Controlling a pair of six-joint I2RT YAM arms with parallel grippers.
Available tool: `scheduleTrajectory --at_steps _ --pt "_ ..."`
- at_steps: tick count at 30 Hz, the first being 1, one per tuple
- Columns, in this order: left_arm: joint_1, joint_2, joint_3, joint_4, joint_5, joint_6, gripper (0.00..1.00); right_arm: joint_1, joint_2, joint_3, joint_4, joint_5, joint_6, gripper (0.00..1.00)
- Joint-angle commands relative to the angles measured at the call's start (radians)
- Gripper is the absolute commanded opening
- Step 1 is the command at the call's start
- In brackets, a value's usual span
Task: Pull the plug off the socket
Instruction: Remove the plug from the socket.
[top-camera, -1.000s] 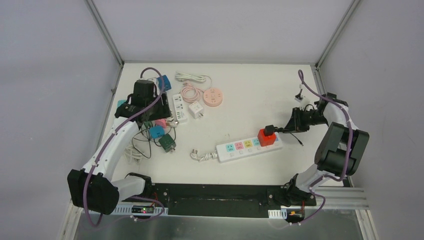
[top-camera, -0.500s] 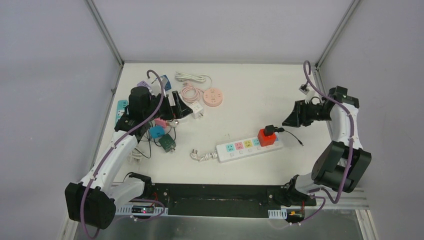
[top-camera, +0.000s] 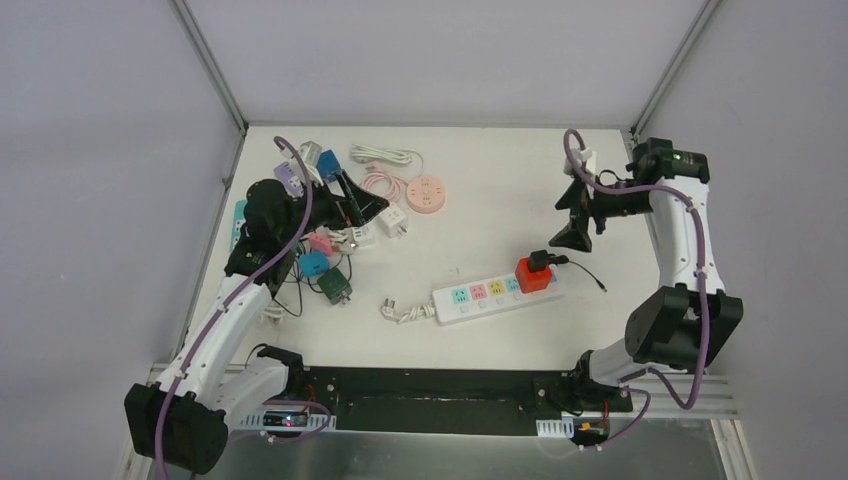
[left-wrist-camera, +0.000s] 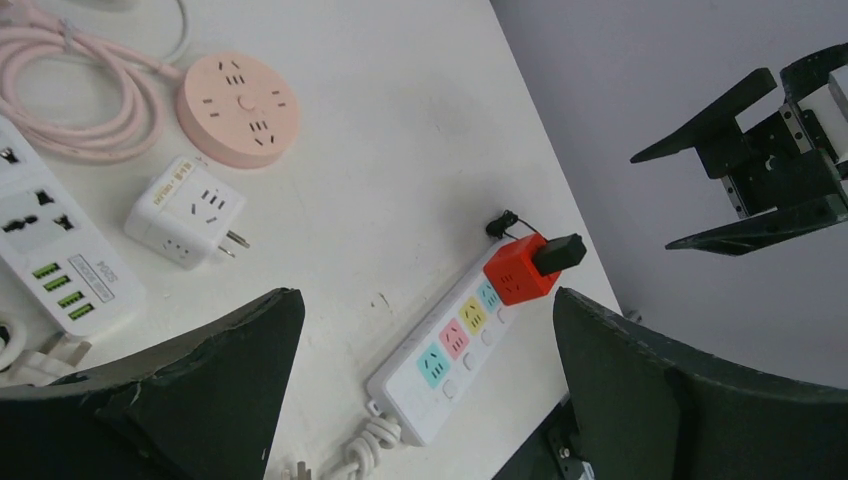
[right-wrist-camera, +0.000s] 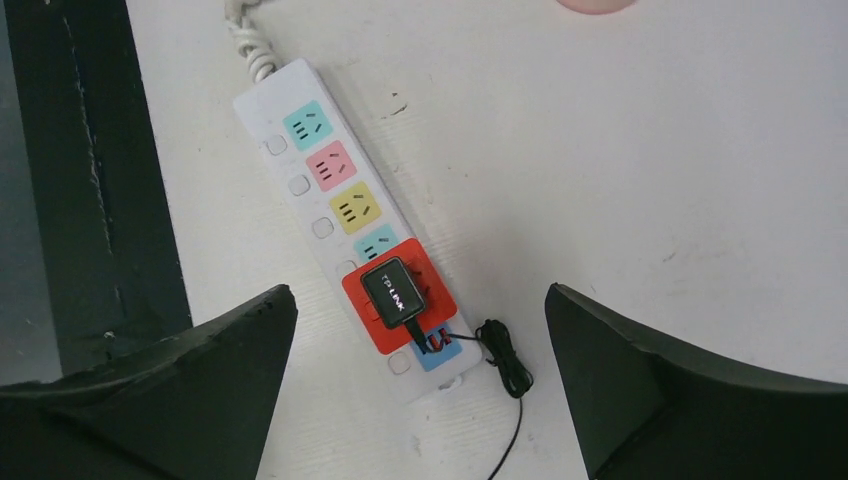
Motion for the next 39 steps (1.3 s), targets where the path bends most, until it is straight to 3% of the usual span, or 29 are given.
scheduleTrajectory --at_steps 1,10,17,33,39 --pt "-0.005 0.029 -0.049 0.119 0.097 -0.07 0.99 0.078 0.045 0.035 -0.248 0.031 -0.328 1.0" --pt "-0.005 -0.033 -0.105 0.144 0.099 -0.048 0.99 0.2 0.122 0.055 -0.245 0.256 -0.535 1.0" --pt "-0.005 -0.065 -0.135 0.173 0.098 -0.05 0.99 0.287 0.146 0.039 -0.225 0.35 -0.534 0.95" --pt "-0.029 -0.096 -0.204 0.271 0.1 -0.054 0.96 0.384 0.086 -0.137 -0.004 0.479 -0.365 0.7" --pt "-0.176 -0.11 -0.26 0.328 0.041 0.073 0.95 0.392 0.071 -0.16 0.027 0.497 -0.364 0.56"
